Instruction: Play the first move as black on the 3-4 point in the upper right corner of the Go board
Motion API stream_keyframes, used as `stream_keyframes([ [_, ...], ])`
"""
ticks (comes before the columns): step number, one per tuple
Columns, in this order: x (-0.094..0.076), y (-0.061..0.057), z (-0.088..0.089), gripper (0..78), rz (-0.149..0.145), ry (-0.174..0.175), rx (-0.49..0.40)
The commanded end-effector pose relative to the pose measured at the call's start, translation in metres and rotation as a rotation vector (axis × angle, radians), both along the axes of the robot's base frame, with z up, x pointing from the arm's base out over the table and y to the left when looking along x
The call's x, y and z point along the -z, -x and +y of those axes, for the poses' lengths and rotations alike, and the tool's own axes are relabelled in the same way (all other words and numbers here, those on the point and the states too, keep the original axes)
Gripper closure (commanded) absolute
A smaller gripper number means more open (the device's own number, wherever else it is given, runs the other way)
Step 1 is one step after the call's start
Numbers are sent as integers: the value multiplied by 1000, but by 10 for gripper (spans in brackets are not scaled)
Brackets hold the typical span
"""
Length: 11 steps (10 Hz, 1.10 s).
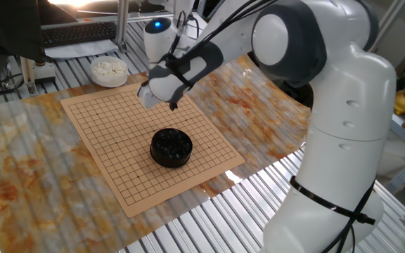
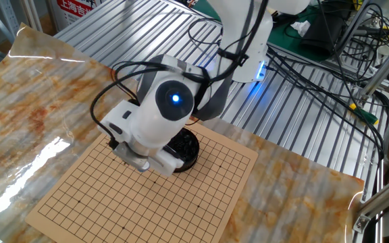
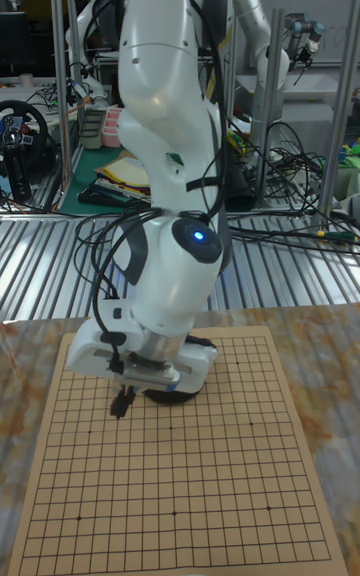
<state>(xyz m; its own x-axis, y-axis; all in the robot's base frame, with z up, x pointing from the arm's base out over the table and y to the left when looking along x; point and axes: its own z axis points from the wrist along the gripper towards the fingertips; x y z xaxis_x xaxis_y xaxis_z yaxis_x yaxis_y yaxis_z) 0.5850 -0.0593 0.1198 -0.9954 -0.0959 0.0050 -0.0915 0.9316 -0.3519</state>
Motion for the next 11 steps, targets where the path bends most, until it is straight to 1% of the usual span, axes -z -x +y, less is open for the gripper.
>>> stream_keyframes([
  [1, 19, -4, -25, 764, -11, 76, -62],
  [2, 19, -4, -25, 764, -8, 95, -67],
  [4, 21, -4, -26, 764, -8, 96, -68],
  [6, 21, -4, -26, 764, -7, 93, -65],
  [7, 22, -4, -28, 764, -8, 87, -61],
  [9, 24, -3, -36, 764, -4, 65, -71],
  [11, 26, -3, -40, 764, -2, 68, -75],
])
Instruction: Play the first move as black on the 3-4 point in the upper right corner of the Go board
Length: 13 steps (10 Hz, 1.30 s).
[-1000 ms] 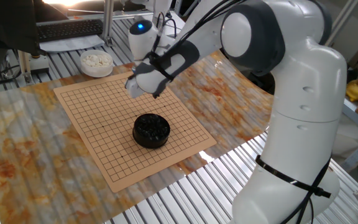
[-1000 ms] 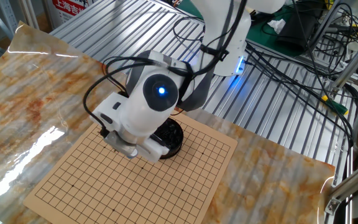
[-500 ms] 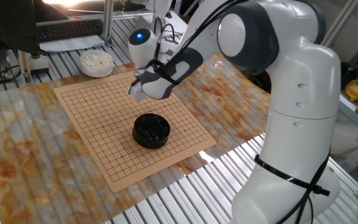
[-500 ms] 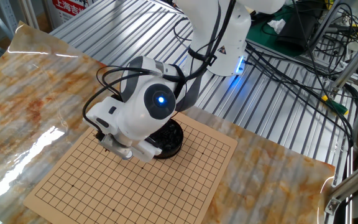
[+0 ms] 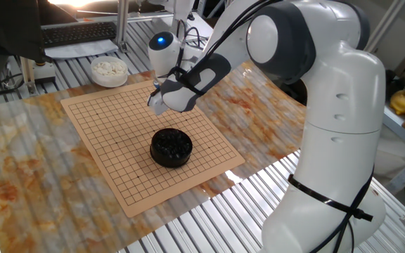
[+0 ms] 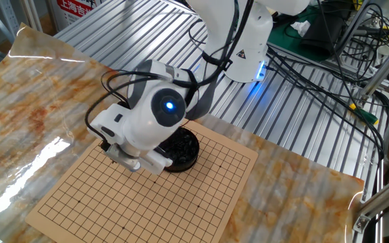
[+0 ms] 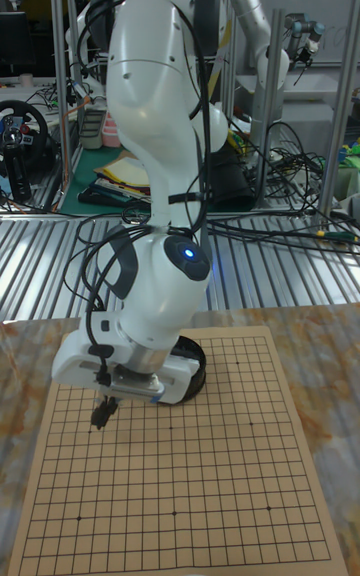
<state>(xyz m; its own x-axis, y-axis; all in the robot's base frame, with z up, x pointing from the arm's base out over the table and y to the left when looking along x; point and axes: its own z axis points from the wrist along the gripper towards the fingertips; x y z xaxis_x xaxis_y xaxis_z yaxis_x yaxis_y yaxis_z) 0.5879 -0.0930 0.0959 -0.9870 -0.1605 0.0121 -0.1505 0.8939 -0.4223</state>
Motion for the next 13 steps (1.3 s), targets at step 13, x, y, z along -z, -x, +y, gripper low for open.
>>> stream_keyframes([
  [13, 16, 4, -26, 764, 10, -6, -40],
])
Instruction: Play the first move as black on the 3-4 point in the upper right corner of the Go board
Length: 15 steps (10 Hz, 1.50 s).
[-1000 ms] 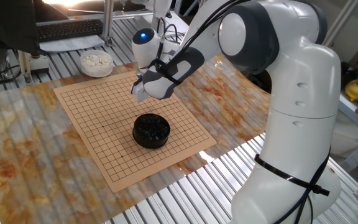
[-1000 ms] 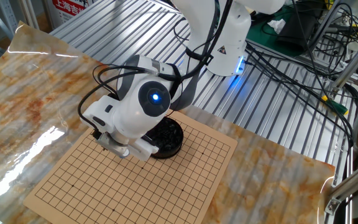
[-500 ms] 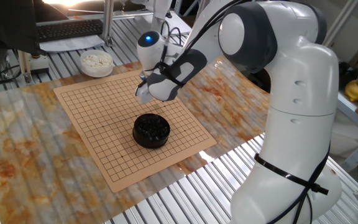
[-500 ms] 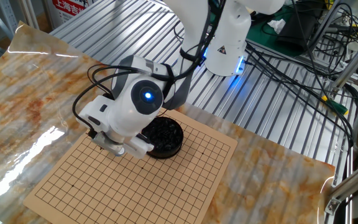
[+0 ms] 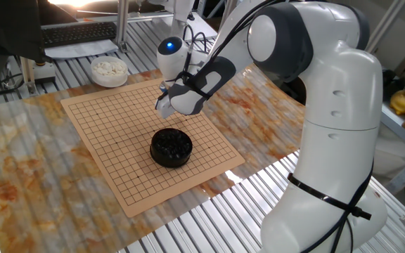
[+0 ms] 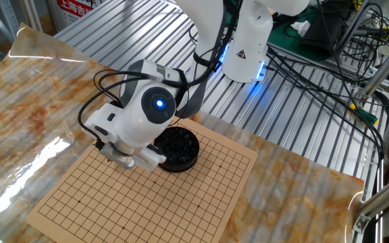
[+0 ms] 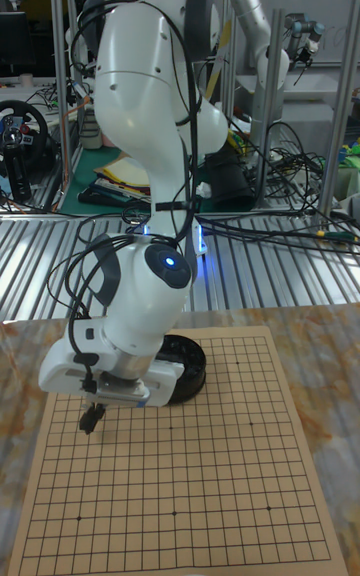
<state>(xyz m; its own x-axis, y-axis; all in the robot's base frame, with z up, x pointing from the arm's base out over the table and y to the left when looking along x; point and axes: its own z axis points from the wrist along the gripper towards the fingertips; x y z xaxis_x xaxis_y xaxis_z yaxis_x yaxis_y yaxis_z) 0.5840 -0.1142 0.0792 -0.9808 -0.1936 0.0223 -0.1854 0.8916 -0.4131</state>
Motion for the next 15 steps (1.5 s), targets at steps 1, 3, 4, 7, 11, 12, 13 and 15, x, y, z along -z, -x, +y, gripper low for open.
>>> stream_keyframes([
  [1, -1, 0, -5, 764, -3, 3, -6],
  [3, 0, 2, -9, 764, 0, 5, -12],
  [4, 0, 2, -11, 764, 1, 4, -13],
  [7, 1, 4, -15, 764, 7, 3, -16],
  [11, 4, 6, -20, 764, 12, 0, -23],
  [12, 5, 5, -20, 764, 12, 1, -24],
  [13, 7, 5, -20, 764, 12, 2, -23],
  [15, 7, 6, -21, 764, 12, 4, -22],
])
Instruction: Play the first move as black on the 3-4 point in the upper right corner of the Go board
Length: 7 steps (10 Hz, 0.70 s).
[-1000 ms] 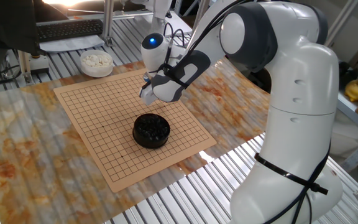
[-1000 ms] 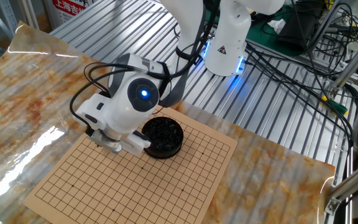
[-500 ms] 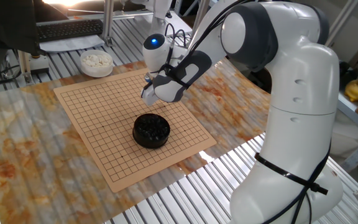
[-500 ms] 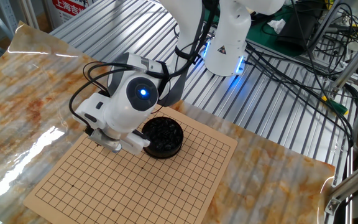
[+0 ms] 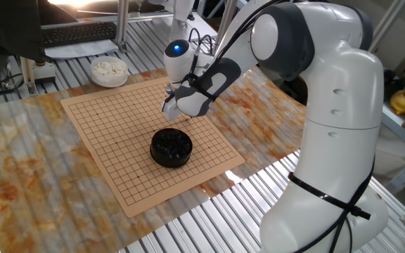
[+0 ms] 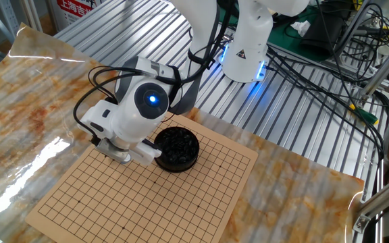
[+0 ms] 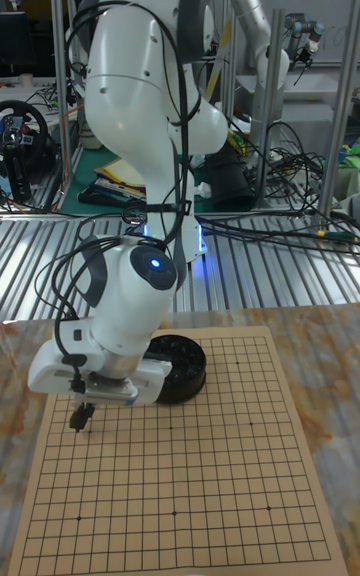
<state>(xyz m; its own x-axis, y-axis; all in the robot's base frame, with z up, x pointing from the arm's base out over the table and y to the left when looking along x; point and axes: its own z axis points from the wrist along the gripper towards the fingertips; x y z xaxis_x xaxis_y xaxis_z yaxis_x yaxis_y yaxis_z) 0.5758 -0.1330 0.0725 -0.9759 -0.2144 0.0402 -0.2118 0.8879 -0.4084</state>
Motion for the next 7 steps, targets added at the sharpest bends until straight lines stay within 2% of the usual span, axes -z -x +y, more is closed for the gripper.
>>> stream_keyframes([
  [1, 1, -2, -4, 764, -6, 7, -1],
  [7, 6, -1, -5, 764, -2, 0, -4],
])
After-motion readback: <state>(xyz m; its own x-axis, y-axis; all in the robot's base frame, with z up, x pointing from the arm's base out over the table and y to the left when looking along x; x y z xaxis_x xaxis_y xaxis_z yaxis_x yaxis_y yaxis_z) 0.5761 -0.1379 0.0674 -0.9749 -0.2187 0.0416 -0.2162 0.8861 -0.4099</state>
